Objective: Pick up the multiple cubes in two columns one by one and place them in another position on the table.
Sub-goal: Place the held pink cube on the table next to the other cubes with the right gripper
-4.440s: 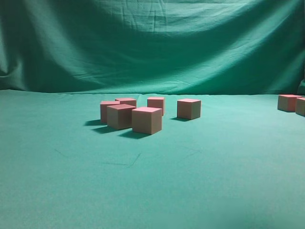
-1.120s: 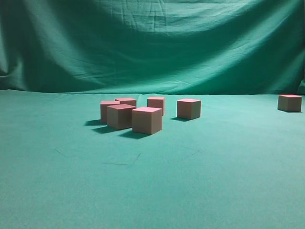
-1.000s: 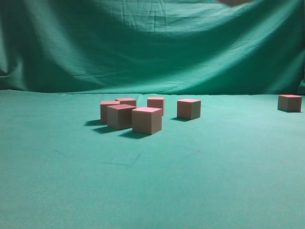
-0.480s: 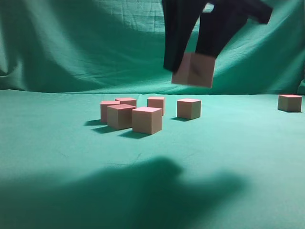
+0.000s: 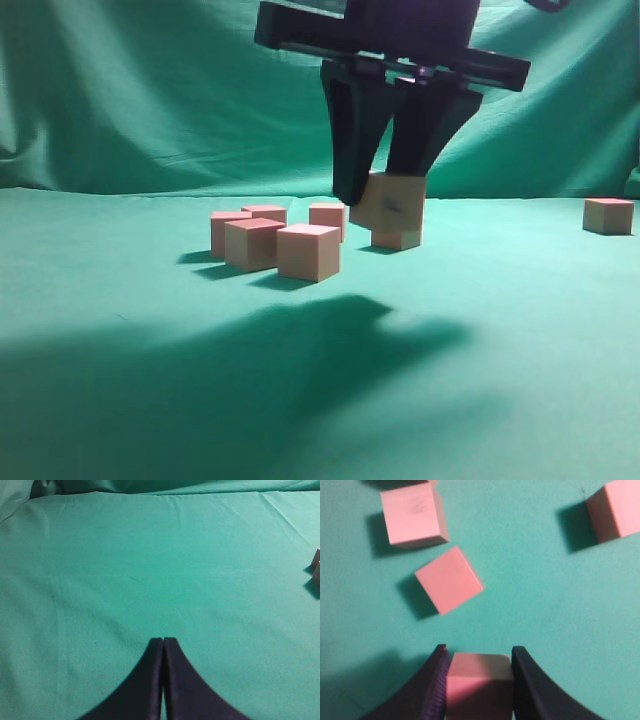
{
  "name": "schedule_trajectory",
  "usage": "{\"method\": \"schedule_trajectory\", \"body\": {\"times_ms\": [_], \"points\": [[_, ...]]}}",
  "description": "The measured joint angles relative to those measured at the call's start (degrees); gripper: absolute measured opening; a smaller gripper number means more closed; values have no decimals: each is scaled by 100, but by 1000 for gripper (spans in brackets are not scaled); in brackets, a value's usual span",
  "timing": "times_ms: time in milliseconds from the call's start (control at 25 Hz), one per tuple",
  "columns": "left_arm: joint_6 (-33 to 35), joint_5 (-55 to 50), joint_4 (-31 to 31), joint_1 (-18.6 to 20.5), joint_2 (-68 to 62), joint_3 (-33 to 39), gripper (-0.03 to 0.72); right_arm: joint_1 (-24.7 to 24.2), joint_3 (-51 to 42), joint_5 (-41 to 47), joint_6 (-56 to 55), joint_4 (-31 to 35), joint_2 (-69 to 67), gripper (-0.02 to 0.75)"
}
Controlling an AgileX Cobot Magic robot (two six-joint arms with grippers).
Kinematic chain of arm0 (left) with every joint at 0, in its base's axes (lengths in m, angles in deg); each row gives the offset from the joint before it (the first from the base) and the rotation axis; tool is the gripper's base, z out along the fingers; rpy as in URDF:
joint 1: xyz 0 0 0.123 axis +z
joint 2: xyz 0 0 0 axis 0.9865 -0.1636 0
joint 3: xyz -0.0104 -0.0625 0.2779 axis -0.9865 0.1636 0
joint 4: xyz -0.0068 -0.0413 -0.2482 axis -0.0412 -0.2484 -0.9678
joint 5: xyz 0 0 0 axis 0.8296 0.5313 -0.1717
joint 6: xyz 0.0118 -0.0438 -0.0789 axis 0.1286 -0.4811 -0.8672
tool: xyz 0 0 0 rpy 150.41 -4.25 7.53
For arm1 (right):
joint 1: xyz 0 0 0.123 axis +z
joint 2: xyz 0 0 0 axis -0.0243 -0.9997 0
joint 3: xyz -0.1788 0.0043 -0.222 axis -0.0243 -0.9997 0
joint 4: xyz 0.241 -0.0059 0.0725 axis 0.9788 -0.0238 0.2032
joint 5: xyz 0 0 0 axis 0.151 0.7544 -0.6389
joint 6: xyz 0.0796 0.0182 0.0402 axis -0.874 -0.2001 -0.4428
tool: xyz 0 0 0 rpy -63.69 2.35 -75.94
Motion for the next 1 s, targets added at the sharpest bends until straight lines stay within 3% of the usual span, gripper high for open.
{"method": "schedule_trajectory", "body": {"times_ms": [1000], "points": [[0,0,0,0,0,0,0,0,0,-282,-324,25,-491,261]]}}
